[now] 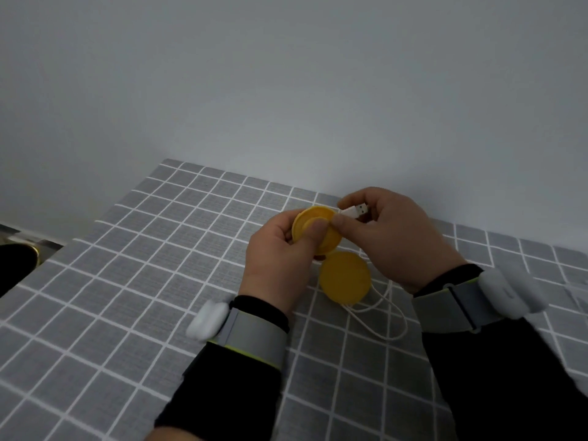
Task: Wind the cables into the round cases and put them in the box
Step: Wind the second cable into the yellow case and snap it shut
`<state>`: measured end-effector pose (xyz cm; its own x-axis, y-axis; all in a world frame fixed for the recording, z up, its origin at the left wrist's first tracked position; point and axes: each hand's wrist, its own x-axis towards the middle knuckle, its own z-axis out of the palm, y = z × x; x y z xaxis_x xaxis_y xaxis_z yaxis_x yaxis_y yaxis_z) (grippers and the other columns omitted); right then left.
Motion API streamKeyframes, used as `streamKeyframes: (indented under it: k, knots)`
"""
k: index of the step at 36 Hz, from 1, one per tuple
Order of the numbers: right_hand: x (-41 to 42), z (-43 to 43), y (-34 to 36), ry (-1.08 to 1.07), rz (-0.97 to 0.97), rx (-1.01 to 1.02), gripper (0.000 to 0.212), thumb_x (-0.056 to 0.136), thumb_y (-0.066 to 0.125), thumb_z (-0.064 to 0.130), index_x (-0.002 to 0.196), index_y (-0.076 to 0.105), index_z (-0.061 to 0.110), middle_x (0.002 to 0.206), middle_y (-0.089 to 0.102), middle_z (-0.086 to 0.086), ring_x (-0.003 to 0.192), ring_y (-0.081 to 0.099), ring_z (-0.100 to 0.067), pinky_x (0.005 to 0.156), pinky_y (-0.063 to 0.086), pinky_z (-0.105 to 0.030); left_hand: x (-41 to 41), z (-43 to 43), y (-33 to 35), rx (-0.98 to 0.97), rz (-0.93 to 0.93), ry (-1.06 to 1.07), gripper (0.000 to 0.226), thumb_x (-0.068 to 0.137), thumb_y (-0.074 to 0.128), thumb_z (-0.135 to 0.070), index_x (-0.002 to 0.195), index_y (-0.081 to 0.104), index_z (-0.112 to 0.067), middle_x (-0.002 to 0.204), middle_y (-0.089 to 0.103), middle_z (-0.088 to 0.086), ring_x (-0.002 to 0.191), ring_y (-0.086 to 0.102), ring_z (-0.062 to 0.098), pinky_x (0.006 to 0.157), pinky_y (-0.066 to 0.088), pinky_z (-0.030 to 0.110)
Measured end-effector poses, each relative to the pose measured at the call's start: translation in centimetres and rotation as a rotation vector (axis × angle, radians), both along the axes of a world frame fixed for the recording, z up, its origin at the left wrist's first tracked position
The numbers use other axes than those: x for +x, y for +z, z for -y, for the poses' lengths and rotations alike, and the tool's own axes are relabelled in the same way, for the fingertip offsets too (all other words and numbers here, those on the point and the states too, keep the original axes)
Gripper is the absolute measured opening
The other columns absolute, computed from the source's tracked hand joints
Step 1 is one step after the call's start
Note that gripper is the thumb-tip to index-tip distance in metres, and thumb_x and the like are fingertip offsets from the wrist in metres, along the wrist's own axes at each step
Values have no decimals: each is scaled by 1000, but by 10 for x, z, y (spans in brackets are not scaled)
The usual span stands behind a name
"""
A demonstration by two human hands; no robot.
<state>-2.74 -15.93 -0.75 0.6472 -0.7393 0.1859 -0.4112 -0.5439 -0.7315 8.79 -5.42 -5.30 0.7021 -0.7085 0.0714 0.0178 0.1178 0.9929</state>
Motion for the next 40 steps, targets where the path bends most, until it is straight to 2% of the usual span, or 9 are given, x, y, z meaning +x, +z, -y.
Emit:
streamKeyframes:
  k: [5, 11, 14, 19, 24, 28, 32, 35, 40]
  knots:
    - [12, -4, -13, -25, 38, 78, 23, 89, 68, 41, 90, 70, 18, 78, 69, 2, 72, 63, -11, 66, 51, -31, 3, 1, -3, 15, 9, 93, 19, 87, 74, -25, 105, 72, -19, 93, 76, 4, 86, 73, 20, 78, 62, 43]
    - [16, -9, -16, -4, 52, 133, 19, 92, 67, 35, 89, 74, 18, 83, 74, 4, 79, 68, -9, 70, 52, -27, 4, 2, -5, 21, -12, 130, 21, 87, 74, -24, 107, 72, -14, 93, 76, 6, 87, 74, 23, 80, 61, 49]
    - [16, -10, -15, 7, 38, 149, 18, 92, 66, 36, 82, 73, 23, 80, 73, 9, 77, 67, -4, 69, 51, -21, 3, 2, -3, 7, -32, 131, 29, 81, 75, -31, 105, 73, -15, 93, 76, 8, 88, 74, 25, 82, 60, 50]
    - [15, -9, -18, -12, -4, 289, 33, 91, 63, 50, 87, 78, 21, 83, 75, 3, 82, 69, -16, 69, 54, -35, 4, 3, -5, -8, -32, 125, 10, 87, 74, -24, 97, 72, -24, 93, 76, 6, 89, 73, 24, 83, 60, 49]
    - [8, -6, -8, 1, -53, 62, 37, 93, 62, 47, 77, 76, 17, 70, 72, 0, 71, 67, -17, 66, 51, -35, 1, 2, -3, -51, -120, 31, 31, 77, 73, -34, 102, 71, -16, 96, 76, 11, 92, 73, 28, 82, 60, 42]
    - [-2, 0, 7, 5, -150, -85, 36, 90, 61, 50, 77, 77, 21, 68, 71, 4, 67, 66, -14, 69, 56, -37, 0, 2, -1, -31, -43, -44, 13, 90, 71, -21, 103, 69, -18, 79, 74, -7, 75, 69, 7, 65, 54, 25]
    - [-16, 2, 27, 43, -352, -180, 37, 90, 57, 55, 82, 78, 26, 70, 71, 4, 67, 66, -12, 72, 58, -39, -6, 0, 4, -23, 22, -149, 28, 89, 70, -12, 115, 64, -20, 84, 70, -6, 66, 64, 0, 58, 52, 19]
    - [-20, 1, 31, 58, -397, -191, 33, 89, 58, 57, 84, 77, 31, 71, 71, 7, 68, 65, -8, 72, 58, -39, -8, 0, 2, 10, 104, -193, 20, 87, 73, -15, 103, 65, -23, 83, 70, -2, 59, 63, 0, 54, 50, 18]
    - [-17, 2, 27, 30, -365, -238, 30, 86, 61, 58, 84, 72, 31, 84, 68, 10, 80, 61, -8, 75, 51, -33, -7, 2, 0, 17, 118, -129, 18, 85, 75, -14, 93, 66, -27, 78, 72, -6, 65, 66, 5, 57, 53, 21]
